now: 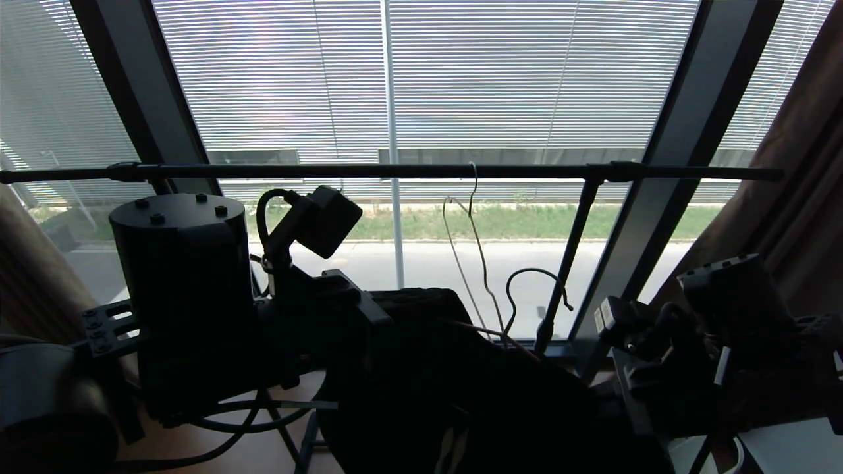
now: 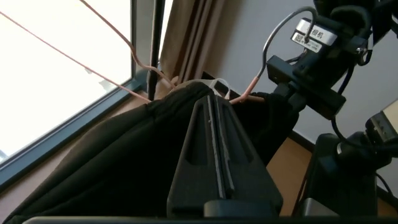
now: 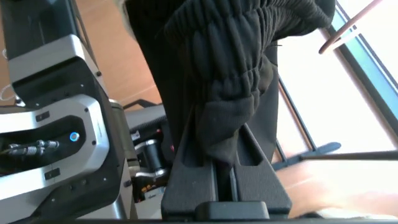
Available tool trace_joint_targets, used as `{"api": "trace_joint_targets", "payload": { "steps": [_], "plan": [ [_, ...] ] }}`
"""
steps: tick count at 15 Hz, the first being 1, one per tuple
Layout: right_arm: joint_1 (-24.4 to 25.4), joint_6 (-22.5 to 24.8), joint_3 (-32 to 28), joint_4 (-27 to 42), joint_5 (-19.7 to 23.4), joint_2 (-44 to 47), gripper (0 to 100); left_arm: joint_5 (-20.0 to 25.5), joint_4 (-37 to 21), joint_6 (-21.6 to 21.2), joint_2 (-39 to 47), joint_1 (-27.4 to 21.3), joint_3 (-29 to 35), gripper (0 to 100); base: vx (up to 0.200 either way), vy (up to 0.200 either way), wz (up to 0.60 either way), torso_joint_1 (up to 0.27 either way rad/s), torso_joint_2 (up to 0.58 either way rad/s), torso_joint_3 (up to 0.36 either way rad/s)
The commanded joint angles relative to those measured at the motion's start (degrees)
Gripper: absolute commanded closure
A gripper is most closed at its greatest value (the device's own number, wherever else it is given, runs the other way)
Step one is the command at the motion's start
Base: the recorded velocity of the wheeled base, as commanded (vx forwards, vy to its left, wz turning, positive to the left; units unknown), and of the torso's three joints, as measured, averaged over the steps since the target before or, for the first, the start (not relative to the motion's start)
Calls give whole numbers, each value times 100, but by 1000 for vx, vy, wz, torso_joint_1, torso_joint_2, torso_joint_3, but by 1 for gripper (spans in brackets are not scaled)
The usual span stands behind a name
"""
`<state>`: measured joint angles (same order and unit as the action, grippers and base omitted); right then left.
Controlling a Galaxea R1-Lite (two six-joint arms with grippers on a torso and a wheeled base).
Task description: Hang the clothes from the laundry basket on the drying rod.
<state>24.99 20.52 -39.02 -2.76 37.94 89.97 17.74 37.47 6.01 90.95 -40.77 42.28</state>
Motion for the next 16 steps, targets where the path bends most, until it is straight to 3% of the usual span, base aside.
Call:
{"api": "trace_joint_targets", "payload": {
  "steps": [1, 7, 8, 14, 16],
  "plan": [
    [-144, -39, 158, -182, 91, -102, 100, -51, 6, -38, 19, -81, 35, 100, 0, 0, 0, 0, 0, 0],
    [-196, -443, 334, -762, 214, -225, 100, -200, 6, -197, -16, -81, -141, 100, 0, 0, 0, 0, 0, 0],
    [-196, -672, 413, -1016, 232, -243, 100, -192, 14, -522, -16, -116, -255, 100, 0, 0, 0, 0, 0, 0],
    [-196, -856, 650, -1614, 249, -260, 100, -306, 23, -917, -16, -371, -334, 100, 0, 0, 0, 0, 0, 0],
    [-196, -1138, 782, -1966, 425, -295, 100, -306, 41, -1155, -16, -380, -448, 100, 0, 0, 0, 0, 0, 0]
  ]
}}
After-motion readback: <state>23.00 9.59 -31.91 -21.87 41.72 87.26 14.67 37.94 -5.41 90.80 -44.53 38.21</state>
